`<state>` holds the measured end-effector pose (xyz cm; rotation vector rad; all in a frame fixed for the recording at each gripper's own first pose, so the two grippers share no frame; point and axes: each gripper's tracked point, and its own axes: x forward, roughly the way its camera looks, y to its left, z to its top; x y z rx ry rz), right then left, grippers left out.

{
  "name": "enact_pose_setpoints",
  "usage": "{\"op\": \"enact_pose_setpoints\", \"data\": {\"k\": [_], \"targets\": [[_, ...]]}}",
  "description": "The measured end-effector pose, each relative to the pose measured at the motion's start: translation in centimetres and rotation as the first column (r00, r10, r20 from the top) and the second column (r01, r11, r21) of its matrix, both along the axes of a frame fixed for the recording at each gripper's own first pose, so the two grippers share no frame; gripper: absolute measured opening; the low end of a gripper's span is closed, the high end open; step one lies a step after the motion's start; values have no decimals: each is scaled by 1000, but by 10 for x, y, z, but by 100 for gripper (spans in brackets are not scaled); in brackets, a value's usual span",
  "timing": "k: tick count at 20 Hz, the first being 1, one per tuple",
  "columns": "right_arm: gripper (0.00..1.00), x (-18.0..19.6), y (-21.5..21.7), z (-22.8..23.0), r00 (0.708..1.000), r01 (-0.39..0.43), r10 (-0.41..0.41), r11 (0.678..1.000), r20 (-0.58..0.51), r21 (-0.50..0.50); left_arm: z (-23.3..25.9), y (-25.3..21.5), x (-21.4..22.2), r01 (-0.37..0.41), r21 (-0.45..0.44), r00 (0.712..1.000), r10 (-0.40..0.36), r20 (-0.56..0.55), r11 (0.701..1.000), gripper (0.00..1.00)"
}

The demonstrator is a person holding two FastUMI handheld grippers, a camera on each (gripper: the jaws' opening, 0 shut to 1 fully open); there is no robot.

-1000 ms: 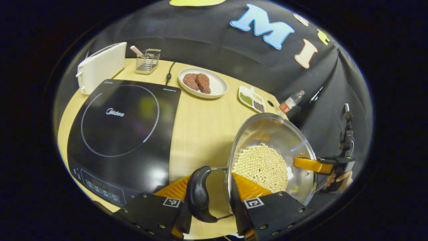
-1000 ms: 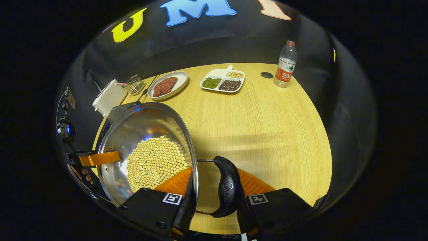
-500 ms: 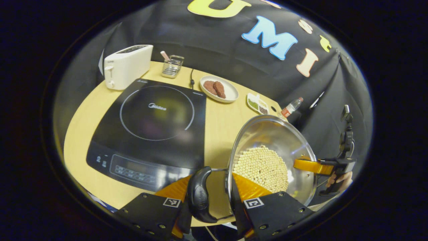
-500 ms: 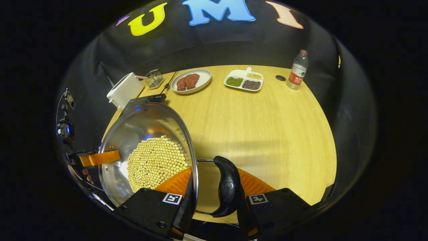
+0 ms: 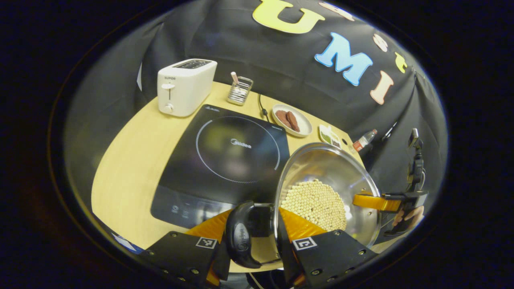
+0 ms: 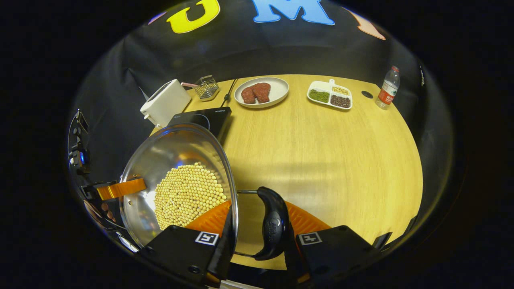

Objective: First push the handle of the pot to place it horizontally, then grasp the pot with both hands and set it on the induction cooktop.

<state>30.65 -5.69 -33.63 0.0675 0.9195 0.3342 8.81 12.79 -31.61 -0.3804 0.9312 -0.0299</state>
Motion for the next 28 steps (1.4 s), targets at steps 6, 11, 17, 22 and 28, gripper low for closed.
{"op": "enact_pose_setpoints", "data": {"k": [6,11,17,22,28], "targets": [[57,-3,-4,4,1000,-11,10,999,28,44,9,74,34,-16,26,999,15,37,1000,53],[57,-3,-21,17,999,-2,-2,997,53,82,10,113,77,-16,50,998,13,68,999,56],[53,1,-30,34,995,25,-32,997,93,79,-15,140,118,-35,41,996,32,84,999,53],[53,-1,-30,34,994,24,-31,997,101,74,-34,164,148,-45,45,995,41,88,998,53],[53,0,-29,20,997,36,-40,997,59,67,-58,169,163,-18,54,999,15,52,998,56]]}}
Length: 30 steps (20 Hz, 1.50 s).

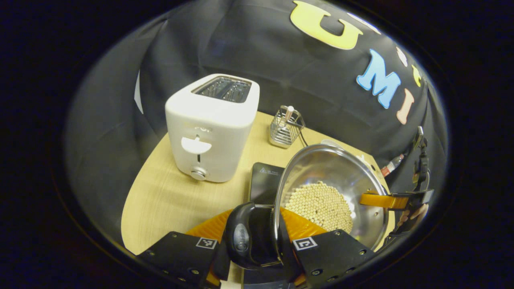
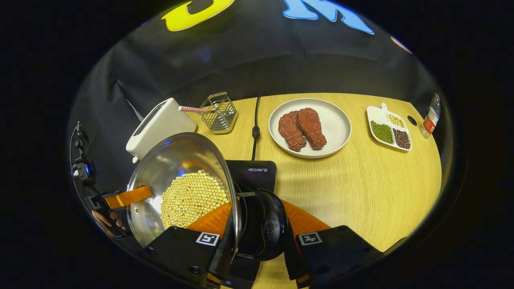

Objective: First push the handle of the pot to place it horizontally, then grasp the pot with both hands and set it on the induction cooktop.

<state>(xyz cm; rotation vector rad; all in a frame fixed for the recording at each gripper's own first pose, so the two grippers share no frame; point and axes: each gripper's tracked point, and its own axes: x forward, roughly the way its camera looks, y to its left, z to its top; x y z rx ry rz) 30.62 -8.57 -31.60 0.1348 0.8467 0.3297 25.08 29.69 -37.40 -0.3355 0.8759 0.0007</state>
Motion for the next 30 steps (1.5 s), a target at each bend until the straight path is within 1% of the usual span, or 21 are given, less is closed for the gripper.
{"op": "enact_pose_setpoints", "data": {"k": [2,3,4,5,6,7,8,9,10,12,14,18,19,21,22,23,24,25,27,29,30], "targets": [[57,0,-1,-5,1000,3,-3,1000,-8,-7,-10,-2,3,5,-18,1000,-5,-19,1000,55],[54,2,-1,-5,1000,8,-8,1000,-7,2,-6,-1,11,5,-16,1000,-5,13,1000,56],[55,3,0,-7,1000,6,-6,1000,-17,1,-5,1,6,21,-4,1000,-21,7,1000,51],[55,4,-1,-14,1000,7,-7,1000,-27,8,-3,1,9,22,3,1000,-22,15,1000,53],[58,3,-1,-11,999,11,-11,1000,-31,17,-3,0,7,24,4,1000,-24,11,1000,54],[57,2,-1,-9,1000,14,-14,1000,-20,21,-3,0,5,26,0,1000,-26,8,1000,51],[60,1,-4,-8,1000,11,-11,1000,-17,18,-3,2,2,28,-7,1000,-29,-5,1000,58],[57,2,-3,-8,1000,11,-11,1000,-17,19,-1,2,3,26,-8,1000,-26,6,1000,60],[60,2,-1,-9,1000,11,-11,1000,-21,24,-4,1,2,26,-7,1000,-26,-2,1000,58],[57,2,-1,-9,1000,9,-9,1000,-19,22,-4,2,2,15,-5,1000,-15,-1,1000,60],[58,2,-2,-7,1000,9,-8,1000,-18,19,-3,2,2,10,-6,1000,-10,-7,1000,54],[58,0,-3,-8,1000,3,-3,1000,-28,7,-6,1,1,11,-4,999,-11,-43,1000,60],[62,0,-3,-9,1000,3,-3,1000,-25,2,-6,1,1,7,-4,999,-7,-48,1000,60],[61,-2,-3,-11,999,-2,2,1000,-32,-13,-6,1,1,-5,4,998,5,-58,1000,58],[66,-5,-4,-11,999,-8,7,1000,-35,-23,-6,2,-1,-11,17,998,12,-66,1000,59],[66,-8,-3,-11,999,-17,16,999,-34,-30,-3,4,1,-17,35,998,19,-63,999,59],[72,-12,-3,-9,999,-27,26,999,-31,-38,-2,8,0,-25,62,998,28,-63,998,59],[85,-14,-4,-7,999,-34,33,998,-24,-43,1,11,2,-30,86,998,35,-60,996,61],[98,-18,-6,0,999,-36,36,998,-6,-51,10,13,-4,-14,124,998,22,-65,992,88],[98,-24,-7,10,999,-33,33,999,11,-39,20,13,-8,10,177,998,2,-70,984,88],[98,-26,-9,16,999,-30,31,999,23,-31,29,12,-8,17,195,998,-6,-56,981,93]]}}
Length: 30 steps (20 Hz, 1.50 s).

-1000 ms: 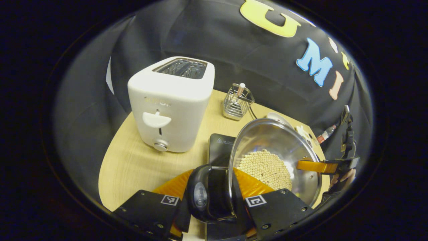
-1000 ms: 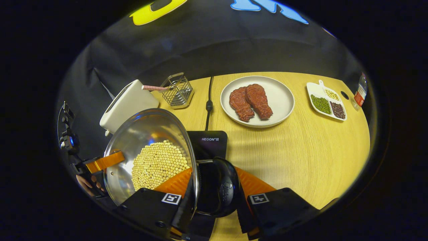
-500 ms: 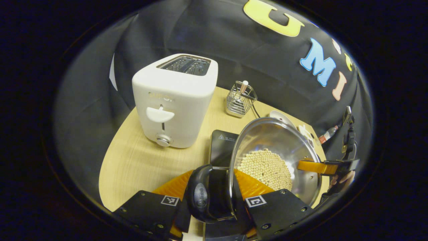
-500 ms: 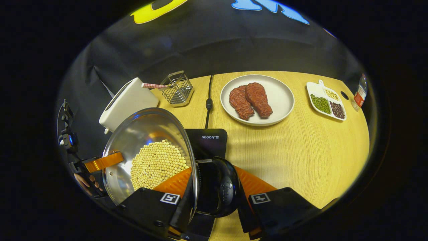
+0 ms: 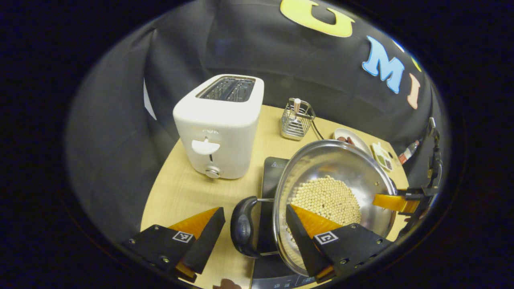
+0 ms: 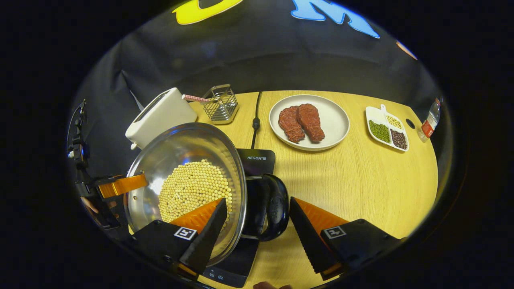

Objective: First push the handle of the pot to place it horizontally, then grasp the pot with both hands and set it on the induction cooktop.

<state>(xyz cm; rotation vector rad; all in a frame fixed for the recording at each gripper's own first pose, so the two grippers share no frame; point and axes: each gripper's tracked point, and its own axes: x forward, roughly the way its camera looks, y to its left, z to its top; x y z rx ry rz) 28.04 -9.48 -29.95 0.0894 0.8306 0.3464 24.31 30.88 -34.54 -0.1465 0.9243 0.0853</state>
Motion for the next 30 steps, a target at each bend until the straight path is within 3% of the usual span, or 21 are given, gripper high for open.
{"op": "enact_pose_setpoints", "data": {"k": [2,3,6,12,13,14,16,17,20,21,25,26,28,30], "targets": [[98,-2,-11,13,999,16,-16,1000,40,-3,21,-3,1,6,34,999,-8,46,999,88],[98,-5,-16,19,998,22,-21,1000,60,-7,32,-5,1,5,49,998,-9,70,999,93],[98,-16,-30,42,994,17,-16,1000,108,-5,66,-12,-6,-15,93,991,2,137,996,93],[98,-48,-94,104,958,42,-36,999,285,-15,154,-58,-27,-81,113,939,38,342,990,92],[98,-54,-110,114,946,49,-37,998,321,-30,170,-70,-31,-95,112,924,46,379,989,88],[98,-62,-126,124,934,54,-34,998,355,-46,186,-85,-37,-110,108,908,56,415,988,93],[98,-77,-157,146,902,59,-26,996,432,-63,213,-118,-53,-122,86,881,68,468,989,92],[98,-84,-172,161,876,64,-25,996,482,-65,223,-134,-58,-132,77,869,78,489,988,88],[98,-113,-223,196,801,79,-13,993,599,-85,253,-178,-84,-159,62,833,101,544,985,92],[98,-123,-239,206,781,86,-16,993,625,-82,262,-194,-91,-167,62,824,104,558,984,88],[98,-162,-293,238,724,93,-67,996,687,-1,298,-250,-124,-208,115,774,92,626,971,88],[98,-169,-308,244,710,104,-82,995,699,11,312,-268,-138,-213,125,754,81,652,969,92],[98,-180,-335,253,686,126,-106,992,720,26,329,-301,-159,-231,146,716,67,695,962,88],[98,-196,-359,262,660,139,-126,989,740,44,339,-327,-177,-243,159,701,60,711,957,88]]}}
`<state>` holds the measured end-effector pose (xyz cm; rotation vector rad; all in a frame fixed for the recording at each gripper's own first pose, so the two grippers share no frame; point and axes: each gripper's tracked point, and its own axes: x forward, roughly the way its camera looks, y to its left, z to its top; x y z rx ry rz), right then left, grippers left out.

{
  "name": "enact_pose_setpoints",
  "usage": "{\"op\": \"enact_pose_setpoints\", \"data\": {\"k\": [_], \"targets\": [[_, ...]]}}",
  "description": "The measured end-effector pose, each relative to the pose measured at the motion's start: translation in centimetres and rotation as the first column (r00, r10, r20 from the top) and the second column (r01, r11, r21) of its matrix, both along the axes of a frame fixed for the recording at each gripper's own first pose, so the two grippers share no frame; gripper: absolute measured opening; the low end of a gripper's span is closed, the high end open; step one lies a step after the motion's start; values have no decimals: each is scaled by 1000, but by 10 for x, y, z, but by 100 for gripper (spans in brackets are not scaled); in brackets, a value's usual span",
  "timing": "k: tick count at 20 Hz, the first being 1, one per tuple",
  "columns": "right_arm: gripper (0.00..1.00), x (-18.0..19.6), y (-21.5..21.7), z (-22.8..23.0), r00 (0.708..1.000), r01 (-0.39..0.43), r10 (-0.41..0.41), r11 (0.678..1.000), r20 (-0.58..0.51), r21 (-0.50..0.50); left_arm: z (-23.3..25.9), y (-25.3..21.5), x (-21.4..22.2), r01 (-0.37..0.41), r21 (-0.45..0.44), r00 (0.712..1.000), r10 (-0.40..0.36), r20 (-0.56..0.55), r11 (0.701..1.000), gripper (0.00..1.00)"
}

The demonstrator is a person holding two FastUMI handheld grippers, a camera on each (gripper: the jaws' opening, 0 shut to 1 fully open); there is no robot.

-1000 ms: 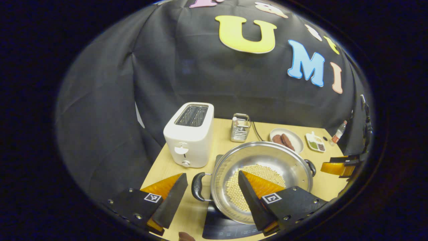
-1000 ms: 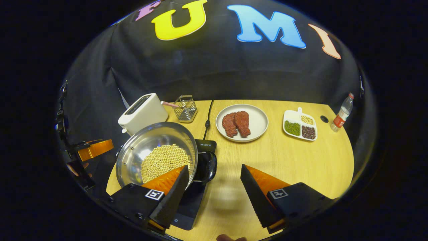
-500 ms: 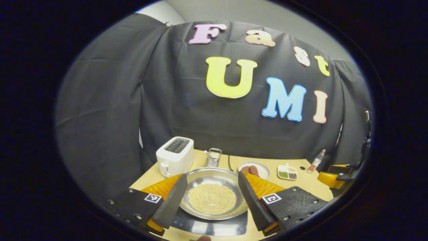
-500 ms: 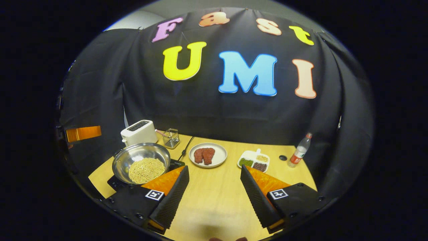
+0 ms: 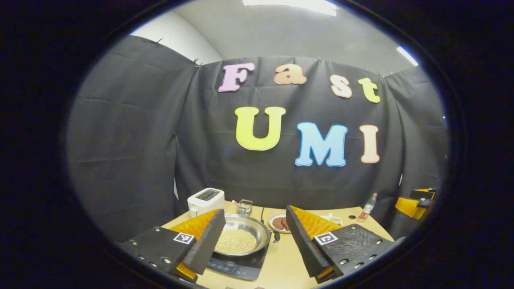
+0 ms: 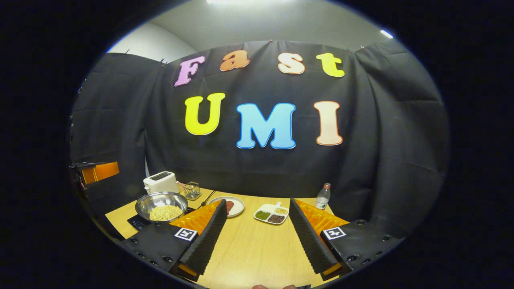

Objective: First push the handle of the pot to place it horizontally, then grasp the pot with both hands and set it on the induction cooktop.

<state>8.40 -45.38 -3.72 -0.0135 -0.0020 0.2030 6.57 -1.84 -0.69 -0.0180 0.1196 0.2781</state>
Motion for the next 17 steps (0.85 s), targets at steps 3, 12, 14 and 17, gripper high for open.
{"op": "enact_pose_setpoints", "data": {"k": [3,12,14,17], "targets": [[98,-19,-27,-2,1000,21,-21,999,-7,26,17,-29,-20,-16,32,999,15,33,999,88],[98,-56,-71,-5,981,192,-191,976,-20,100,24,-74,-40,118,79,990,-123,65,990,87],[97,-64,-66,-4,977,211,-211,972,-12,102,27,-73,-39,140,63,986,-145,81,988,87],[97,-74,-50,-4,972,231,-233,968,12,98,36,-49,-45,159,38,978,-162,129,987,88]]}}
